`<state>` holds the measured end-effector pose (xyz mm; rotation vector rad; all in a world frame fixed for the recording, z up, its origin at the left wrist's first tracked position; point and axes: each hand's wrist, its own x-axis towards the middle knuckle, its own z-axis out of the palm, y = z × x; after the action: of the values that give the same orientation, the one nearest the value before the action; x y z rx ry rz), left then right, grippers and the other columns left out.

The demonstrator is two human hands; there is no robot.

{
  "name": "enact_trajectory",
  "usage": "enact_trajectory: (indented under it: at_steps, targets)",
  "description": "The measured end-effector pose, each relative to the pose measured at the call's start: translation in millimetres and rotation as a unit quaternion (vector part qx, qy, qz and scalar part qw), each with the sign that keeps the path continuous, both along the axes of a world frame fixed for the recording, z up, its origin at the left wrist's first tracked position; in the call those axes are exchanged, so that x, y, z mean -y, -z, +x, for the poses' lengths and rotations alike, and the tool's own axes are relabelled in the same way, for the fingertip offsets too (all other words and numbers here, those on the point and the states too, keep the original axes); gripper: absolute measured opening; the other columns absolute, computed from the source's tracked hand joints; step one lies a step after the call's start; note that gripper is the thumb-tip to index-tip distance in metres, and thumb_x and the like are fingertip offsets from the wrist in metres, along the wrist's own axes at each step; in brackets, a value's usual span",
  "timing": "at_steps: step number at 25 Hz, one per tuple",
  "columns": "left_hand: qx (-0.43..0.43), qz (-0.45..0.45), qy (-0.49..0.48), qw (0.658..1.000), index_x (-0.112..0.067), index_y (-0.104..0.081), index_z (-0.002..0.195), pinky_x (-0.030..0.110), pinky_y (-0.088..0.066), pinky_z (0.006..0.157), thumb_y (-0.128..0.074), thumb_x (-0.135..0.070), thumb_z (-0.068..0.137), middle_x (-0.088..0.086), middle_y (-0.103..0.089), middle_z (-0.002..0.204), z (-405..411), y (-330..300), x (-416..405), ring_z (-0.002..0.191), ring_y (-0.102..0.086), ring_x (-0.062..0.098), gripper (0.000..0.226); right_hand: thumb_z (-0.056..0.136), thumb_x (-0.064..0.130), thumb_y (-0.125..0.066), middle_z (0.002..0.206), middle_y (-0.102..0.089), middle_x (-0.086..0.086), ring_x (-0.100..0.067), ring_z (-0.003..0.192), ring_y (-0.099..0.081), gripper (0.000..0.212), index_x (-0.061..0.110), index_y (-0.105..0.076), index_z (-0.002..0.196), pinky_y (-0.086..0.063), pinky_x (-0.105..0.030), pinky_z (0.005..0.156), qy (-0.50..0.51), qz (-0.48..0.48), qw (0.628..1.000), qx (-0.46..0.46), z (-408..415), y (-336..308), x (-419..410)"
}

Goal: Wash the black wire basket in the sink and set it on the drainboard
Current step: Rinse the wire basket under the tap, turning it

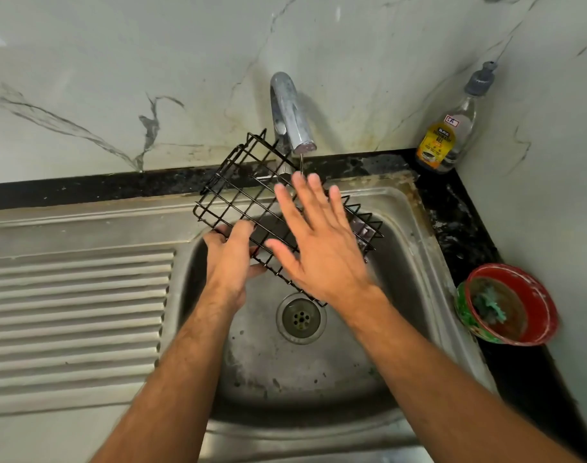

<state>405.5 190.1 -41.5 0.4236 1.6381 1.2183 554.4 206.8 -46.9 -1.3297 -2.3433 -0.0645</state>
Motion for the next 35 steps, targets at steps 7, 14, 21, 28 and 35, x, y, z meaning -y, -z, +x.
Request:
enact_trajectory:
  at_steps: [7, 14, 21, 28, 35]
  targets:
    - [-0.003, -0.007, -0.022, 1.0, -0.015, -0.043, 0.129, 0.048, -0.061, 0.073, -0.063, -0.045, 0.067, 0.009, -0.056, 0.116, -2, -3, 0, 0.097, -0.06, 0.022, 0.072, 0.105, 0.033, -0.044, 0.159, -0.037, -0.008, -0.021, 0.15, -0.029, 0.051, 0.009, -0.042, 0.151, -0.026, -0.046, 0.122, -0.078, 0.048, 0.994, -0.053, 30, 13, -11]
    - [0.009, -0.016, -0.044, 0.999, -0.013, -0.037, 0.139, 0.055, -0.06, 0.085, -0.063, -0.049, 0.063, 0.007, -0.057, 0.114, 13, 1, 7, 0.098, -0.061, 0.023, 0.088, 0.1, 0.065, -0.018, 0.168, 0.003, -0.012, -0.026, 0.155, 0.005, 0.08, 0.015, -0.007, 0.161, 0.001, -0.048, 0.126, 0.108, -0.094, 0.989, -0.04, 2, 7, 16]
    - [0.051, 0.003, -0.081, 0.995, -0.008, -0.039, 0.138, 0.051, -0.062, 0.076, -0.058, -0.035, 0.098, 0.01, -0.06, 0.115, 16, 5, 12, 0.104, -0.066, 0.024, 0.051, 0.104, 0.054, -0.017, 0.168, -0.004, -0.005, -0.022, 0.155, 0.002, 0.07, 0.015, -0.009, 0.161, -0.004, -0.047, 0.126, 0.003, -0.037, 0.999, 0.037, -29, -15, -6]
    - [0.063, 0.003, -0.143, 0.988, -0.012, -0.036, 0.14, 0.051, -0.059, 0.085, -0.06, -0.036, 0.091, 0.004, -0.052, 0.107, 21, 4, 9, 0.098, -0.057, 0.02, 0.059, 0.102, 0.061, -0.012, 0.167, 0.01, -0.012, -0.026, 0.154, 0.014, 0.079, 0.008, 0.001, 0.16, 0.006, -0.047, 0.125, 0.122, -0.129, 0.984, -0.025, -6, 12, 26]
    - [0.091, 0.012, -0.176, 0.98, -0.01, -0.037, 0.138, 0.052, -0.059, 0.082, -0.059, -0.032, 0.094, 0.005, -0.047, 0.103, 27, 1, 14, 0.092, -0.054, 0.021, 0.054, 0.105, 0.042, -0.036, 0.155, -0.042, -0.006, -0.018, 0.149, -0.032, 0.055, 0.01, -0.046, 0.148, -0.026, -0.048, 0.121, 0.057, -0.018, 0.989, -0.137, 9, 19, 22]
